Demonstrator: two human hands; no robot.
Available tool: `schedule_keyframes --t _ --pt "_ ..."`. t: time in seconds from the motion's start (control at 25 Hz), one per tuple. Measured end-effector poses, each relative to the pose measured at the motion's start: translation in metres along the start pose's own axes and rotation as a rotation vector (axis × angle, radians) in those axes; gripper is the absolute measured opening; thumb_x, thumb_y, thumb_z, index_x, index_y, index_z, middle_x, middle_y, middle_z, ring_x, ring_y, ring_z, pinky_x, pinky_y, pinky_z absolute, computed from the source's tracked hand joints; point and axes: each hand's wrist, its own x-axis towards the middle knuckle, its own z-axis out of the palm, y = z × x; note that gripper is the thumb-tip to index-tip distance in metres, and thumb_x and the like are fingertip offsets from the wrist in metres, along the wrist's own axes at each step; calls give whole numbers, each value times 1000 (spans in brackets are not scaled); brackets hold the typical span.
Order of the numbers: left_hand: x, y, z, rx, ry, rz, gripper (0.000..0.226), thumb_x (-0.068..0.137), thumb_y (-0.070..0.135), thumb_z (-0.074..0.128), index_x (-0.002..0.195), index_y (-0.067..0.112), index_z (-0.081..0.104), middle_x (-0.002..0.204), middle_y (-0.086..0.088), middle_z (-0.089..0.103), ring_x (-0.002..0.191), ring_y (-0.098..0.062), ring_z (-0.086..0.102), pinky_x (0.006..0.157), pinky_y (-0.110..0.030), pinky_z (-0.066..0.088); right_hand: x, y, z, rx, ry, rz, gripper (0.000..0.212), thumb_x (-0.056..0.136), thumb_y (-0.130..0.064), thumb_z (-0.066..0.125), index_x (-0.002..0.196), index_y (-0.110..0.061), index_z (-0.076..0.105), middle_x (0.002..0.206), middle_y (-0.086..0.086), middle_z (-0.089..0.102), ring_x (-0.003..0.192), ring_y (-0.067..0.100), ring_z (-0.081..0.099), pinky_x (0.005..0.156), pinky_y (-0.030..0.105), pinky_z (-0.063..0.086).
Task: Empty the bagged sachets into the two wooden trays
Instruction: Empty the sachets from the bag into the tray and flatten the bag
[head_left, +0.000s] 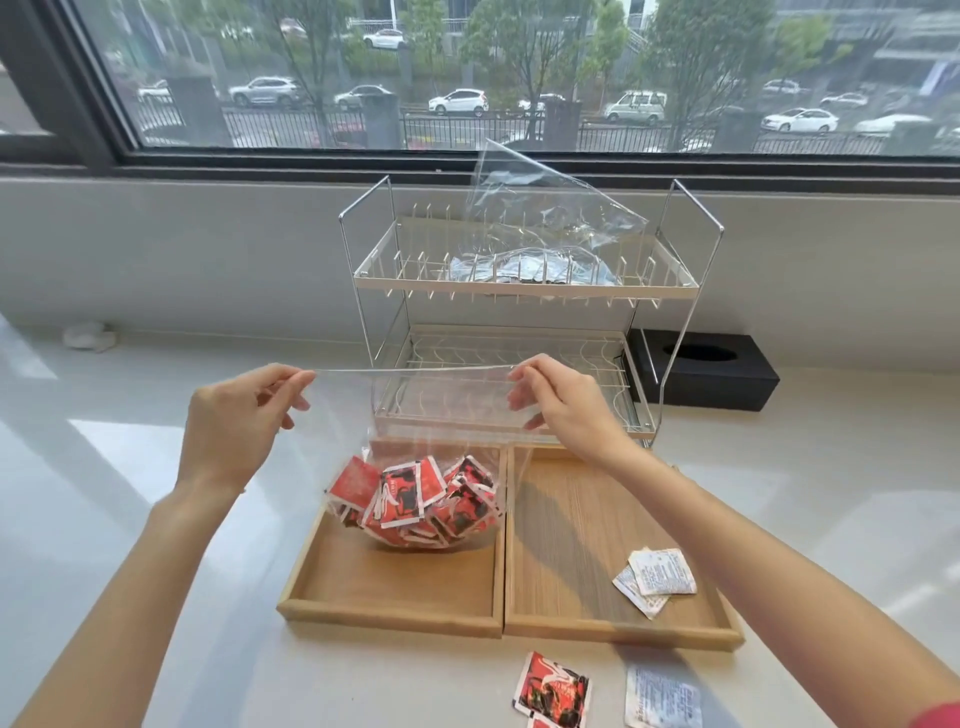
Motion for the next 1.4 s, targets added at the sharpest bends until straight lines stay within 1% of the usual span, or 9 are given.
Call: schedule_keyframes --t 0.16,0.32,0.48,0.64,0.84,0.96,1.08,1.24,1.4 --pt "2 4 4 -10 30 39 36 84 28 58 63 57 57 64 38 60 56 0 61 61 -25 49 4 -1 -3 22 -18 19 25 97 -13 35 91 -7 59 69 0 62 64 9 63 61 18 55" --pt "21 19 -1 -36 143 110 19 84 23 59 69 35 60 60 39 57 50 4 55 56 -5 39 22 -19 -15 77 86 -80 20 96 -12 40 88 -12 59 67 0 64 58 5 62 58 15 53" --pt "28 22 0 -61 122 109 37 84 24 59 61 53 55 61 34 60 51 6 57 58 -7 42 28 -22 -19 78 57 -42 19 96 -14 41 90 -10 59 67 -1 64 63 10 63 60 15 53" --pt "38 23 -5 -96 61 146 34 81 21 64 71 52 57 68 33 61 58 8 58 64 -7 46 34 -27 -28 137 65 -48 22 96 -14 39 84 -17 58 69 0 63 65 12 62 63 20 53" --pt "50 29 -7 -10 184 196 7 81 20 64 87 18 64 71 39 57 60 -4 50 59 -4 36 40 -41 -36 141 87 -83 20 96 -15 39 93 -11 58 68 0 62 63 13 62 56 13 51" --pt "54 32 -7 4 201 219 9 81 21 63 87 15 63 69 39 57 59 -1 49 59 -3 35 42 -44 -40 128 101 -107 20 96 -16 39 89 -15 58 68 0 62 64 13 62 60 16 51" --pt "55 41 -8 -14 248 240 11 82 22 62 79 11 61 58 26 58 57 9 51 58 -3 36 43 -50 -47 90 141 -170 18 96 -17 40 88 -20 57 70 -4 62 65 3 61 66 17 53" --pt "63 62 -16 -137 262 283 22 84 23 61 73 40 54 66 39 60 55 15 57 58 -2 41 50 -67 -65 46 240 -290 16 95 -20 43 88 -23 57 74 -7 62 72 3 63 73 19 54" --pt "61 69 -5 -241 231 322 18 84 24 60 76 41 56 68 39 62 62 15 62 65 -6 47 46 -69 -82 -64 350 -347 19 94 -23 45 95 -13 60 78 -5 64 75 12 65 76 27 54"
